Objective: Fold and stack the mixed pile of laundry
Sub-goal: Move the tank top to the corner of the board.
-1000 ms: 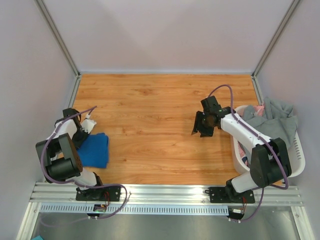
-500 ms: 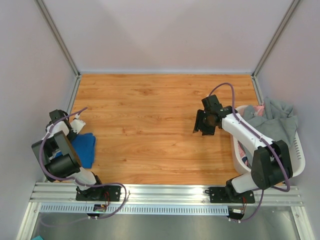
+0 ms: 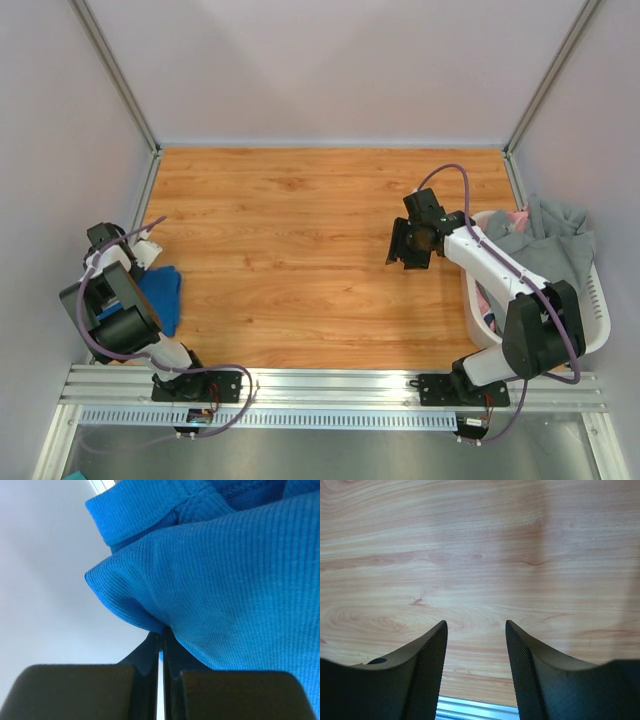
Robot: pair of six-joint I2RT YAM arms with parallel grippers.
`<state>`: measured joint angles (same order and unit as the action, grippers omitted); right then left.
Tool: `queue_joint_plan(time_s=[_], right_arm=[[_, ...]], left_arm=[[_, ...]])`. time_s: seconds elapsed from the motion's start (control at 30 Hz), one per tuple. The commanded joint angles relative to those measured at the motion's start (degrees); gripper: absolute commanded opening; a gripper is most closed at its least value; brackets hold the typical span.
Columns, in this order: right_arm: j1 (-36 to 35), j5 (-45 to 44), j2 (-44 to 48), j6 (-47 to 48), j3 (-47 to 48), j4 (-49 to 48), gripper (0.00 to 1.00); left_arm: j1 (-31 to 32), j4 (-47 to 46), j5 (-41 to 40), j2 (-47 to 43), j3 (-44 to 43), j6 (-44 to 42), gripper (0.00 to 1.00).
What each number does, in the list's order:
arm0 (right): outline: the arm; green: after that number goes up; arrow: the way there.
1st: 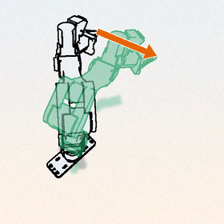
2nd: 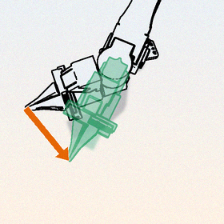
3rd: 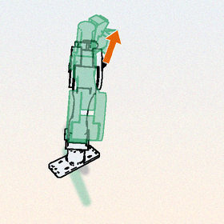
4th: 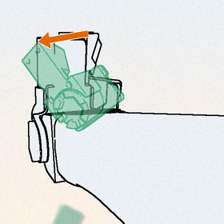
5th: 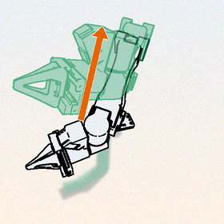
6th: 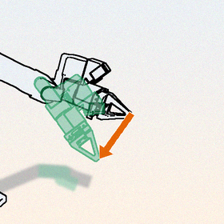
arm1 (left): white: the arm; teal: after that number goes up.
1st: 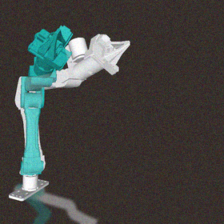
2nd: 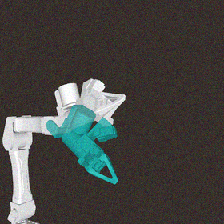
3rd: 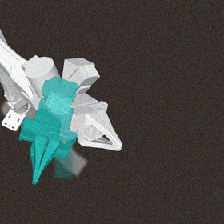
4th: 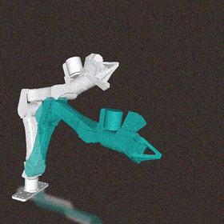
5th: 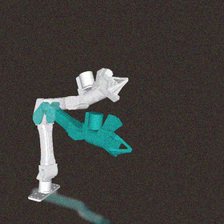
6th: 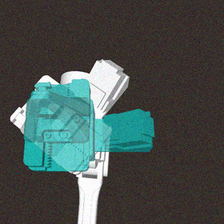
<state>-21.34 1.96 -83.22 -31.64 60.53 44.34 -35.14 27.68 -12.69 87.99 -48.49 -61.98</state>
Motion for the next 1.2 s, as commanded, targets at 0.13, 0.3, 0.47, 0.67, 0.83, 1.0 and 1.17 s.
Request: queue_joint_plan(time_s=[0.13,0.3,0.47,0.67,0.83,1.0,1.17], right_arm=[[-0.10,-0.73,0.52,0.88,2.84,0.31,0.53],[-0.10,-0.72,0.69,1.31,3.36,1.01,0.53],[-0.10,-0.29,1.31,1.05,2.57,1.01,0.53],[-0.10,0.41,1.13,0.96,2.66,1.10,0.53],[-0.10,2.08,0.43,0.70,3.19,1.10,0.53],[-0.10,2.17,0.25,0.53,4.94,2.42,0.53],[-0.02,2.44,0.43,-0.27,4.86,2.42,0.53]], left_arm=[[-0.81,-2.01,-0.40,-0.19,-0.02,3.08,0.26],[-0.90,-0.09,-1.81,-1.23,-6.43,9.67,0.83],[-0.90,8.15,0.99,-5.80,-12.42,16.17,0.70],[-0.38,18.61,11.96,-12.13,-10.93,23.03,0.40],[3.40,19.09,13.48,-11.96,-5.84,26.63,0.34],[3.49,11.70,9.79,-8.37,-1.26,27.78,0.34],[3.49,9.76,11.28,-5.28,1.10,29.37,0.33]])
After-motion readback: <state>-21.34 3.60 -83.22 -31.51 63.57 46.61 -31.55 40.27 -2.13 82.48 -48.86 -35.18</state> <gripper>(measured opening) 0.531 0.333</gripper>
